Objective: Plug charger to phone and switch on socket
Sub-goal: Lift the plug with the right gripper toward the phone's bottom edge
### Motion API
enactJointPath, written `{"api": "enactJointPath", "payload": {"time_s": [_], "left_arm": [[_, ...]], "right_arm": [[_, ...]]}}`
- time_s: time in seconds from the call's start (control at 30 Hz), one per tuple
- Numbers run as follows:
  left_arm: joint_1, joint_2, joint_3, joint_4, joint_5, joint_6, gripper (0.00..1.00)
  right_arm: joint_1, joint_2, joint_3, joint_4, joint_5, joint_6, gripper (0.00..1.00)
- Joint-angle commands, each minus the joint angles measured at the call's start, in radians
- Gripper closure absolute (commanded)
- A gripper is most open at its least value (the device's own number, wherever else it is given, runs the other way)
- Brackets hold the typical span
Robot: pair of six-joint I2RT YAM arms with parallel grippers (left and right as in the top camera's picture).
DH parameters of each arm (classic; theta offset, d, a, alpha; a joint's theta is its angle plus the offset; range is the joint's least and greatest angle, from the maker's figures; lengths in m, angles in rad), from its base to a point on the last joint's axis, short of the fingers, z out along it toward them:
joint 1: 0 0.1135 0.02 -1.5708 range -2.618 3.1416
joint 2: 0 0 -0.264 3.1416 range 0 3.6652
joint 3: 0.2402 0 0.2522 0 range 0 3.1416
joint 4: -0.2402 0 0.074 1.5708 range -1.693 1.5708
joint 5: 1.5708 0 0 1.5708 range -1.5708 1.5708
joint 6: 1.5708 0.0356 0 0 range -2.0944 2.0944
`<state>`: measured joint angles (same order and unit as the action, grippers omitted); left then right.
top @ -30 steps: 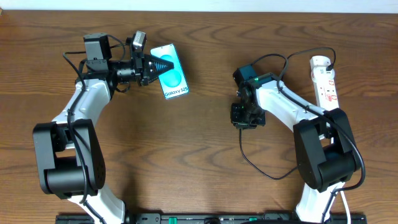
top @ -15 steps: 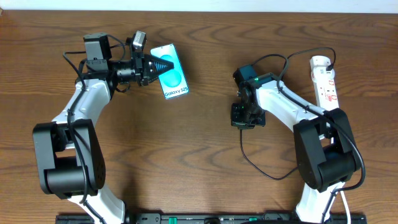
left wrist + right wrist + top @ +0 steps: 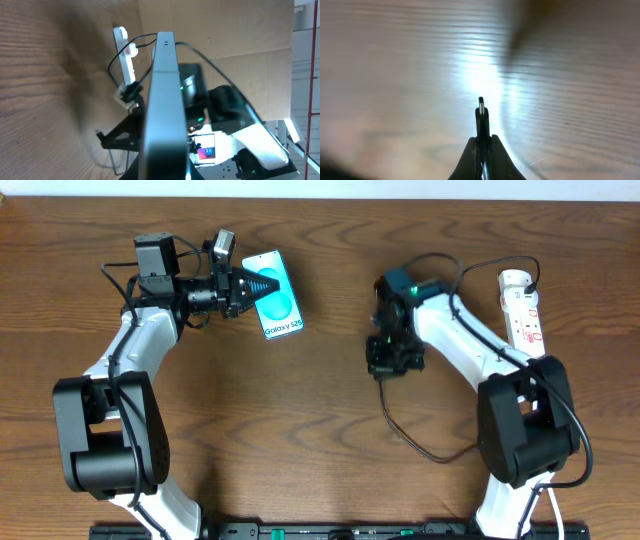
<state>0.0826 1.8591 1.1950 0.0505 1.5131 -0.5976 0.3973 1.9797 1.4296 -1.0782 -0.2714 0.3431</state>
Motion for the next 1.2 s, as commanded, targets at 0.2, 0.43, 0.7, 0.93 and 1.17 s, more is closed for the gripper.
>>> {"api": "enactJointPath", "payload": {"time_s": [0.2,0.43,0.7,0.93,1.17], "left_arm": [[0.061,0.009,0.012,0.172,0.060,-0.166,0.93],[0.062,0.009,0.012,0.361,0.060,-0.275,0.93],[0.062,0.009,0.012,0.428,-0.039,-0.361,0.93],[0.032,0.009,0.012,0.603,-0.201,-0.542,0.93],[-0.012,0.009,0.011,0.933,-0.295,-0.710,0.93]], "right_arm": [[-0.005,-0.005,0.208,-0.124,-0.649,-0.539,0.99],[-0.005,-0.005,0.208,-0.143,-1.049,-0.805,0.99],[-0.005,-0.005,0.208,0.010,-1.227,-0.753,0.99],[-0.031,-0.005,0.208,0.259,-1.127,-0.409,0.99],[-0.039,-0.005,0.208,0.349,-1.110,-0.306,0.99]]}}
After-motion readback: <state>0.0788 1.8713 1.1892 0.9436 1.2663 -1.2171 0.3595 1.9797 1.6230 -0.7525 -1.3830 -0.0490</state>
